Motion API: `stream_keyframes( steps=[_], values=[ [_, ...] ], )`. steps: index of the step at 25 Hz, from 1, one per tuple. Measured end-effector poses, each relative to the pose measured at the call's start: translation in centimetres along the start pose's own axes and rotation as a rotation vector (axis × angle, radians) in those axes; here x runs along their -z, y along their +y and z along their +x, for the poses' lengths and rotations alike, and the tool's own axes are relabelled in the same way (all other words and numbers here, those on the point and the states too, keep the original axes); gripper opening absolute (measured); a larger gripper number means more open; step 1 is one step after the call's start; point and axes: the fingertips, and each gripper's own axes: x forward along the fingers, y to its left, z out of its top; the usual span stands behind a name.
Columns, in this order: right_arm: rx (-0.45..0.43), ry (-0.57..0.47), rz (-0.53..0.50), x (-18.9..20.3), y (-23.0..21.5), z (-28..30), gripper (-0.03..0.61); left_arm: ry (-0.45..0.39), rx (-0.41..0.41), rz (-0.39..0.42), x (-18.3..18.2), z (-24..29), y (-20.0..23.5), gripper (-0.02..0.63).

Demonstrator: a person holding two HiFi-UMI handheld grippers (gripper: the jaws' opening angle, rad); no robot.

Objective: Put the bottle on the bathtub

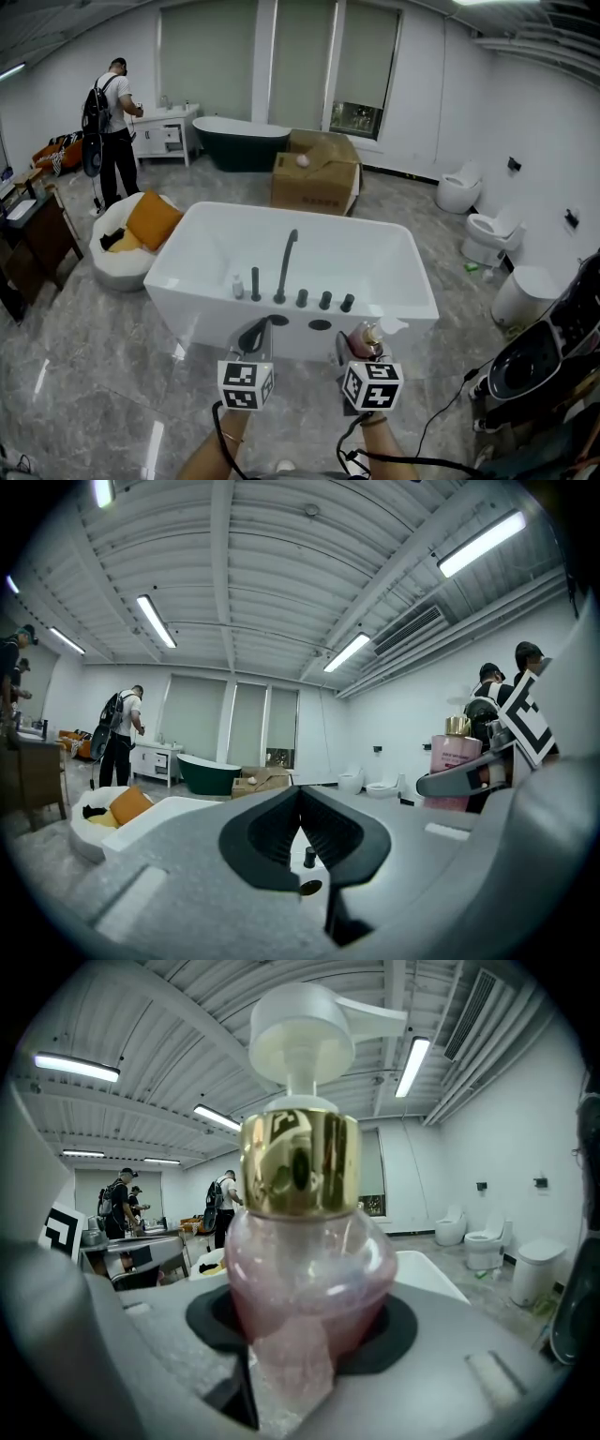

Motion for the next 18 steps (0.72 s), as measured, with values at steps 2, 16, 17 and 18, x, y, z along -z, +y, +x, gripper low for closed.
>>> stream_keyframes(
  steps=[2, 16, 17, 18],
  values=[
    [-0.005, 0.002, 0.000, -0.1, -0.4, 0.8, 0.219, 0.005, -0.003, -0.004, 0.2, 0.7, 0.1, 0.009],
    [0.009, 0.051, 0.007, 0.7, -2.8, 6.0, 0.219, 0.042, 0.023, -0.035, 2.3, 7.3, 1.0, 0.009],
    [0.016, 0.050, 0.006, 0.6, -3.1, 6.7, 0.219, 0.040, 0.032, -0.037, 2.4, 8.2, 1.2, 0.009],
    [0.025, 0.047, 0.006, 0.4, -3.4, 7.5, 0.219, 0.038, 0.041, -0.034, 2.4, 9.2, 1.5, 0.009]
  ],
)
